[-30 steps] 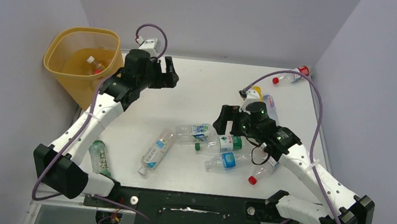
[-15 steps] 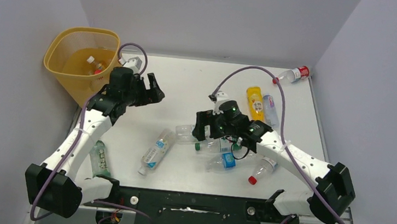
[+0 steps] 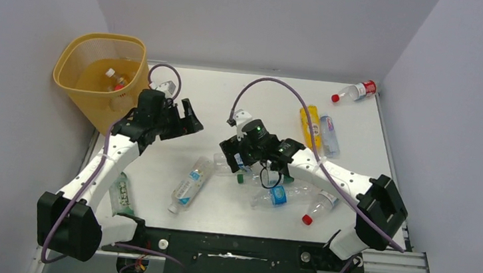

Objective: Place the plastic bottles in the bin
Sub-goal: Pick up the plastic bottle at the center of the board.

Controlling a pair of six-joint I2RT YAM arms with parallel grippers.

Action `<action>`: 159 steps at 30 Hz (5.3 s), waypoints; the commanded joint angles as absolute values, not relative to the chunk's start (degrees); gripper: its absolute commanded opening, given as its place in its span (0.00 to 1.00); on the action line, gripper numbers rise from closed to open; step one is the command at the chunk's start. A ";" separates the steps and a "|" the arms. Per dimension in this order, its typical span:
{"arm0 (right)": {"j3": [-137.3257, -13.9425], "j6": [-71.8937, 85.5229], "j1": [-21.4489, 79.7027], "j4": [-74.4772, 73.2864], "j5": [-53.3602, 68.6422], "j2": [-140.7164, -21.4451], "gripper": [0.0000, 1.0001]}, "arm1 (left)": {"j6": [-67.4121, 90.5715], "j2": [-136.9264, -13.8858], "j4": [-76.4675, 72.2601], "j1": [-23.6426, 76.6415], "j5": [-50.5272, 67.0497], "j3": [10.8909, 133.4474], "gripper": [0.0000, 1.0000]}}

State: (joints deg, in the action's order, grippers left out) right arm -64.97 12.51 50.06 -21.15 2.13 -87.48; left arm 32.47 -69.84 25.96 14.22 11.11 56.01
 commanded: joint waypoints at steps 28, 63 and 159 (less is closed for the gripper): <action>-72.04 -9.46 46.71 -21.31 -0.83 -103.62 1.00 | 31.03 -65.90 19.25 8.20 15.00 53.89 0.85; -79.38 -10.95 35.27 -18.26 13.26 -106.60 0.98 | 31.99 -64.69 18.47 7.82 16.78 53.22 0.85; -80.56 11.82 44.99 -18.31 11.51 -91.16 0.49 | 46.73 -73.96 -2.20 19.07 19.22 57.43 0.86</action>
State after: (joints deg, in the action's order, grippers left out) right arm -76.99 12.47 45.01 -21.10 10.90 -93.86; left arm 50.06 -74.17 -4.62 18.81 22.55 53.08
